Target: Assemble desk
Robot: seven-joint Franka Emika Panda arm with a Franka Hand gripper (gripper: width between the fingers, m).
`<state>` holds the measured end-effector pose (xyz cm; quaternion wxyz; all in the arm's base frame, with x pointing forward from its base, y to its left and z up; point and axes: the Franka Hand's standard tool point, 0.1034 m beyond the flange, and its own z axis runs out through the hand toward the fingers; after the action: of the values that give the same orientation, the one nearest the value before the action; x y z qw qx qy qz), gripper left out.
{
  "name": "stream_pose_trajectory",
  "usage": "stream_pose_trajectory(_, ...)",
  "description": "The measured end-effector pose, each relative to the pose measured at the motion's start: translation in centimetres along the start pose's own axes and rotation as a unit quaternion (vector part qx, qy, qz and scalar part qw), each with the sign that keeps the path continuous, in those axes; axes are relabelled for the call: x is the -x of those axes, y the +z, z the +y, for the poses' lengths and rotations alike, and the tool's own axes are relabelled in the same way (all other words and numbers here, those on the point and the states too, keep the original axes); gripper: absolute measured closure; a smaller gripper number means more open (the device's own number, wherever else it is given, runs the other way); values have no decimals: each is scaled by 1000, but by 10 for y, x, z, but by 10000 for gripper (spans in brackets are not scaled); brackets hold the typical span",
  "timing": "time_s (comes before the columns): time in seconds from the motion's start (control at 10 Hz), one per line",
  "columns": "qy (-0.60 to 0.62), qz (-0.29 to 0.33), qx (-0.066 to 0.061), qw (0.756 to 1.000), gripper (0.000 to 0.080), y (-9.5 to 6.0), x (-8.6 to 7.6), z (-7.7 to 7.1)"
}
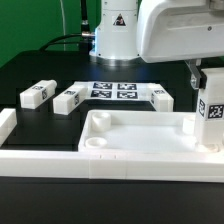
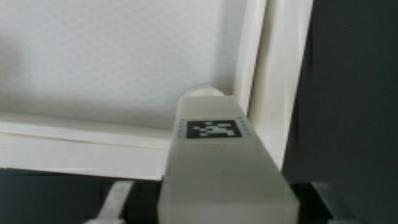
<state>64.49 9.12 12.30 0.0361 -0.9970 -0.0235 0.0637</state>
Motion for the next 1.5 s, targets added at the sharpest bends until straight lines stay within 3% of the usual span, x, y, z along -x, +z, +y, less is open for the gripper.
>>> stream_pose_trajectory(0.5, 256, 24, -17, 966, 511, 1, 4, 0)
stream_pose_trajectory(0.7, 344, 19, -36, 938, 511, 1, 3, 3)
stream_pose_trajectory(0.9, 419, 16, -45, 906, 511, 1, 1, 3)
stream_pose_trajectory(1.2, 502, 14, -50, 863, 511, 2, 0, -6)
stream_pose_trajectory(1.5, 535, 12, -49, 843, 511, 2, 0, -9)
